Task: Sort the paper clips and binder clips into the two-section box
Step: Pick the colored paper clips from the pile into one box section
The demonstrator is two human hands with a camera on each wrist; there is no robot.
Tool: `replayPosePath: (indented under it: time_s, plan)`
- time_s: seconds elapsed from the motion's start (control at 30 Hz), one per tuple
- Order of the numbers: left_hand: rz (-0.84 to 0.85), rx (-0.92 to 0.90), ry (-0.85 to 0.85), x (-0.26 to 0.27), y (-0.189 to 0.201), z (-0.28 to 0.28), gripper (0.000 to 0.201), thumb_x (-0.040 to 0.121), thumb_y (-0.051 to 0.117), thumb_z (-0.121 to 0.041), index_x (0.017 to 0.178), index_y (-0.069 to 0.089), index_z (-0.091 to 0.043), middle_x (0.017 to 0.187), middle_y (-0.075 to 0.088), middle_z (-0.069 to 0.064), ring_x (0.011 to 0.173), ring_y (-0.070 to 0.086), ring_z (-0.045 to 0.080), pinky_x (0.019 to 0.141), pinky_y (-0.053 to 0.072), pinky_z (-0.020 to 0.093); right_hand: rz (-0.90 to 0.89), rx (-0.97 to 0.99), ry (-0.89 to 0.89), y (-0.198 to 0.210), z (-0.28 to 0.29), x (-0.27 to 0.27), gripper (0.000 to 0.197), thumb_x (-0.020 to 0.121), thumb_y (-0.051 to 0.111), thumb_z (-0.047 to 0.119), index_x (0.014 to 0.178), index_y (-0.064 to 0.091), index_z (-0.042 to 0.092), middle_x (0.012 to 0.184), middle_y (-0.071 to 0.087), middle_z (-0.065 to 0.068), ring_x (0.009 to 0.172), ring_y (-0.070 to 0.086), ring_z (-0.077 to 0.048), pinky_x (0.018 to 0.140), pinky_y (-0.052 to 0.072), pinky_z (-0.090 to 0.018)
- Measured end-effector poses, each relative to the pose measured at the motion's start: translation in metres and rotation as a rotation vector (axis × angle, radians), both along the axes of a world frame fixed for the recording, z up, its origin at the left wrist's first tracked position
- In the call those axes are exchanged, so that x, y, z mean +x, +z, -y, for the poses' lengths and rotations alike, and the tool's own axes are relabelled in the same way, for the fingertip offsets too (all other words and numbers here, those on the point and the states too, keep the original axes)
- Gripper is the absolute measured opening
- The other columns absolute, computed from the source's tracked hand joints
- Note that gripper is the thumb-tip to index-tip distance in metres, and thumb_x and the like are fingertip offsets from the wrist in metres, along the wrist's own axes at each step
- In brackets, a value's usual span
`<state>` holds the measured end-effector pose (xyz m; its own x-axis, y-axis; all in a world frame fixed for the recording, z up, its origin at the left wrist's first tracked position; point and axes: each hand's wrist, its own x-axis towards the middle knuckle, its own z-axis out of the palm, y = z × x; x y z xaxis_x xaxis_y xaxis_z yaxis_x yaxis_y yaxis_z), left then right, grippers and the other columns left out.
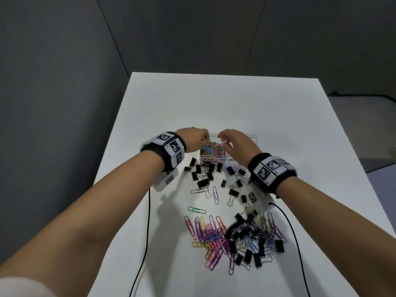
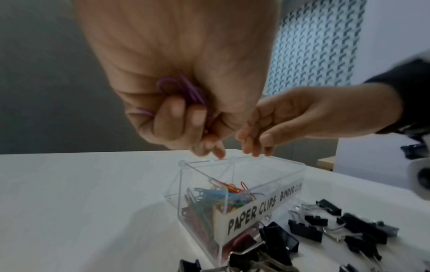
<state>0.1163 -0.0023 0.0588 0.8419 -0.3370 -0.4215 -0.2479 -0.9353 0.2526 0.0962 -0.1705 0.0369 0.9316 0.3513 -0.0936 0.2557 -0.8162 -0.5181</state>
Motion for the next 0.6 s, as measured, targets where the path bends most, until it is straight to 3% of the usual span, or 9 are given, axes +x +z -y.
replayPosePath:
  time_s: [0.1, 0.2, 0.3, 0.43, 0.6]
  plan:
    - [0.083, -0.009, -0.048, 0.004, -0.002, 0.016, 0.032, 0.097, 0.032, -0.015, 0.126, 0.046, -0.017, 0.12, 0.06, 0.008, 0.098, 0.056, 0.025, 0.077, 0.037, 0.028, -0.007, -0.064, 0.041, -0.006, 0.013, -0.02, 0.02, 0.094, 0.047, 0.011, 0.108, 0.06, 0.008, 0.104, 0.064, -0.009, 0.094, 0.059, -0.024, 0.078, 0.047, -0.029]
    - [0.096, 0.001, -0.105, 0.007, -0.01, 0.033, 0.032, 0.097, 0.031, -0.012, 0.126, 0.043, -0.016, 0.118, 0.059, 0.01, 0.084, 0.053, 0.024, 0.073, 0.038, 0.03, -0.062, -0.138, 0.086, -0.014, 0.023, -0.041, 0.02, 0.095, 0.047, 0.012, 0.108, 0.062, 0.009, 0.108, 0.065, -0.006, 0.098, 0.06, -0.022, 0.076, 0.043, -0.022]
    - [0.103, 0.018, -0.159, 0.007, -0.02, 0.042, 0.031, 0.098, 0.032, -0.015, 0.128, 0.04, -0.017, 0.127, 0.054, 0.011, 0.097, 0.059, 0.029, 0.077, 0.04, 0.031, -0.099, -0.17, 0.126, -0.018, 0.029, -0.056, 0.021, 0.095, 0.046, 0.012, 0.109, 0.062, 0.009, 0.111, 0.065, -0.006, 0.099, 0.06, -0.02, 0.075, 0.04, -0.02]
    - [0.112, 0.045, -0.26, -0.002, -0.02, 0.041, 0.038, 0.099, 0.035, -0.023, 0.137, 0.037, -0.018, 0.135, 0.048, 0.009, 0.112, 0.056, 0.029, 0.087, 0.045, 0.036, -0.123, -0.219, 0.179, -0.019, 0.035, -0.072, 0.02, 0.094, 0.048, 0.011, 0.108, 0.062, 0.009, 0.111, 0.065, -0.006, 0.098, 0.06, -0.02, 0.078, 0.041, -0.019]
    - [0.284, 0.062, -0.382, -0.03, -0.009, 0.024, 0.041, 0.096, 0.039, -0.021, 0.137, 0.042, -0.018, 0.133, 0.048, 0.007, 0.112, 0.054, 0.027, 0.086, 0.046, 0.037, -0.202, -0.322, 0.197, -0.016, 0.047, -0.089, 0.022, 0.092, 0.051, 0.017, 0.113, 0.058, 0.013, 0.111, 0.061, -0.004, 0.099, 0.058, -0.021, 0.072, 0.039, -0.024]
